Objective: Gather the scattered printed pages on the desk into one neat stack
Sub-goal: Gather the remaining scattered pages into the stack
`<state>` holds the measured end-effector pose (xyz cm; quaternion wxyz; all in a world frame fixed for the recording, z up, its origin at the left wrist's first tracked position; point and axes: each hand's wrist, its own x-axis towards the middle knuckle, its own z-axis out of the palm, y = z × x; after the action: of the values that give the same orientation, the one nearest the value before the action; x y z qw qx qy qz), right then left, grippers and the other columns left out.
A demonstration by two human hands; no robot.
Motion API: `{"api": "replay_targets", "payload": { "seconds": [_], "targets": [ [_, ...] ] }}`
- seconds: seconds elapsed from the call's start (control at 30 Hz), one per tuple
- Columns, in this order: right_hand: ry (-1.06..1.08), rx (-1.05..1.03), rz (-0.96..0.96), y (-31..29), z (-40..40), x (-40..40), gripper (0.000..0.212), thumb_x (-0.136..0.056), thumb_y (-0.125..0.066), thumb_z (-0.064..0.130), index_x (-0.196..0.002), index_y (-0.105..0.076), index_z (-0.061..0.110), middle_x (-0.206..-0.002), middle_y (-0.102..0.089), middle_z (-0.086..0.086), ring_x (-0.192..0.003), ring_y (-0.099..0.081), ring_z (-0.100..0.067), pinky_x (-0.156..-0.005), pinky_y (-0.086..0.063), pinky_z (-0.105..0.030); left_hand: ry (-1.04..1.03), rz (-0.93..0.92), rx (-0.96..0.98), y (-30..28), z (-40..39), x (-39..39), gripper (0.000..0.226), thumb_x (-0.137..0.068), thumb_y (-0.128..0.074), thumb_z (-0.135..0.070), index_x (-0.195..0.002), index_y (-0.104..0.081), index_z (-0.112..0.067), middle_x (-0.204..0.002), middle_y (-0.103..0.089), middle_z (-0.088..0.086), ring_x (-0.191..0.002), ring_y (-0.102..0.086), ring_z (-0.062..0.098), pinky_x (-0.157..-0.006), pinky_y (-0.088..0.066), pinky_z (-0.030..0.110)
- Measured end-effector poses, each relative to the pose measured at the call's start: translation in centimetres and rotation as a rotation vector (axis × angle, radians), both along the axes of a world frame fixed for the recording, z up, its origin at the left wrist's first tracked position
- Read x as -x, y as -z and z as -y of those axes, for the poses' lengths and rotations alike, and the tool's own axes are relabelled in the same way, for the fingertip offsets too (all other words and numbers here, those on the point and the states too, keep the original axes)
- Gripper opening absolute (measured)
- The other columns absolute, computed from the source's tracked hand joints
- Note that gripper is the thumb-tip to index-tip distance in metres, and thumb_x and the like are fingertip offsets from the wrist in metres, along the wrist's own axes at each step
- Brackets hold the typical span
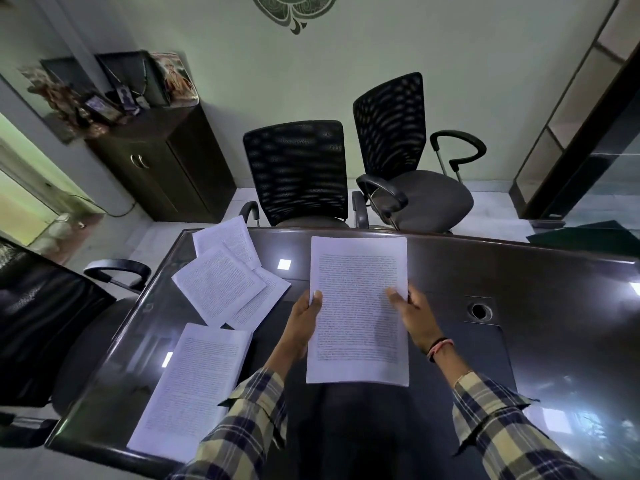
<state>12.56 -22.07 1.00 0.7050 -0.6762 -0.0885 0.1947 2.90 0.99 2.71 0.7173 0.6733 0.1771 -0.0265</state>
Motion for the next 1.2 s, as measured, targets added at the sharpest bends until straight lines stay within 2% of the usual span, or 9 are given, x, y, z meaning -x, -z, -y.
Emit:
{"api": "replay_targets", "payload": {
  "seconds": [0.17,0.37,0.5,0.63,0.73,0.83,0.9,1.1,1.2],
  "targets": [
    [0.021,0.021,0.062,0.5,0.2,0.7,0.030,-0.100,-0.063,0.013,-0.129,-0.062,0.009,-0.123,-0.072,-0.007,-0.112,-0.070,-0.019,-0.090,-0.060,-0.035,-0.039,-0.009,-0.133,0.9,-0.3,0.3,0.029,-0.109,-0.047,-0.034,-0.129,-0.061,-0.019,-0.124,-0.071,0.003,-0.116,-0.069,0.024,-0.096,-0.059,0.040],
    [0.026,0.253,0.012,5.2,0.4,2.7,0.030,-0.093,-0.064,-0.005,-0.112,-0.071,0.016,-0.102,-0.077,0.007,-0.094,-0.070,-0.004,-0.094,-0.058,-0.045,0.002,-0.101,-0.268,4.1,-1.2,2.2,0.020,-0.096,-0.054,-0.020,-0.105,-0.071,-0.014,-0.102,-0.076,0.010,-0.089,-0.067,0.011,-0.083,-0.055,0.031],
    [-0.001,0.360,-0.031,6.5,-0.6,3.5,0.022,-0.095,-0.067,0.005,-0.115,-0.071,0.013,-0.106,-0.076,-0.001,-0.101,-0.071,-0.014,-0.095,-0.057,-0.044,0.018,-0.172,-0.337,5.4,-2.6,2.0,0.017,-0.101,-0.054,-0.010,-0.093,-0.068,-0.015,-0.085,-0.071,-0.005,-0.082,-0.061,0.008,-0.074,-0.049,0.022],
    [0.032,0.449,-0.013,5.6,-4.0,2.5,0.007,-0.094,-0.068,0.005,-0.094,-0.073,0.009,-0.090,-0.076,-0.006,-0.089,-0.072,-0.021,-0.067,-0.054,-0.018,-0.066,-0.177,-0.330,5.4,-5.2,0.9,0.017,-0.100,-0.057,-0.017,-0.086,-0.065,-0.012,-0.083,-0.071,0.002,-0.076,-0.062,0.012,-0.069,-0.052,0.027],
    [0.063,0.416,0.015,3.7,-8.5,1.2,0.013,-0.094,-0.073,0.021,-0.091,-0.073,0.008,-0.083,-0.076,-0.004,-0.074,-0.071,-0.014,-0.057,-0.051,-0.020,-0.149,-0.198,-0.281,5.5,-8.7,-0.2,0.021,-0.104,-0.057,-0.024,-0.097,-0.069,-0.008,-0.097,-0.075,0.004,-0.090,-0.073,0.023,-0.081,-0.061,0.040],
    [-0.006,0.327,0.000,2.5,-13.2,0.1,0.020,-0.095,-0.070,0.026,-0.112,-0.070,0.014,-0.102,-0.077,0.002,-0.088,-0.074,-0.007,-0.071,-0.058,-0.024,-0.323,-0.230,-0.178,5.9,-12.6,-0.6,0.023,-0.104,-0.055,-0.021,-0.095,-0.067,-0.002,-0.094,-0.075,0.011,-0.090,-0.073,0.034,-0.080,-0.061,0.051],
    [-0.121,0.329,-0.059,2.7,-18.1,-0.9,0.024,-0.097,-0.068,0.025,-0.120,-0.064,0.020,-0.112,-0.075,0.004,-0.100,-0.073,-0.011,-0.082,-0.060,-0.030,-0.457,-0.266,-0.071,6.8,-17.1,-0.8,0.021,-0.105,-0.055,-0.018,-0.096,-0.068,-0.003,-0.093,-0.076,0.012,-0.087,-0.073,0.032,-0.074,-0.061,0.045],
    [-0.219,0.495,-0.049,4.3,-28.3,-4.0,0.023,-0.099,-0.064,0.016,-0.120,-0.068,0.010,-0.112,-0.074,-0.001,-0.102,-0.072,-0.019,-0.087,-0.061,-0.037,-0.509,-0.421,-0.033,10.6,-27.2,-1.0,0.033,-0.100,-0.056,-0.038,-0.076,-0.060,-0.016,-0.075,-0.060,0.009,-0.070,-0.058,0.027,-0.061,-0.052,0.045],
    [-0.237,0.594,-0.037,5.3,-32.8,-5.8,0.023,-0.098,-0.065,0.017,-0.117,-0.071,0.006,-0.110,-0.075,-0.006,-0.101,-0.071,-0.025,-0.091,-0.060,-0.047,-0.685,-0.508,-0.098,10.9,-31.6,-1.4,0.035,-0.098,-0.051,-0.022,-0.064,-0.053,-0.015,-0.071,-0.060,0.007,-0.068,-0.056,0.026,-0.063,-0.052,0.038]
  ]
}}
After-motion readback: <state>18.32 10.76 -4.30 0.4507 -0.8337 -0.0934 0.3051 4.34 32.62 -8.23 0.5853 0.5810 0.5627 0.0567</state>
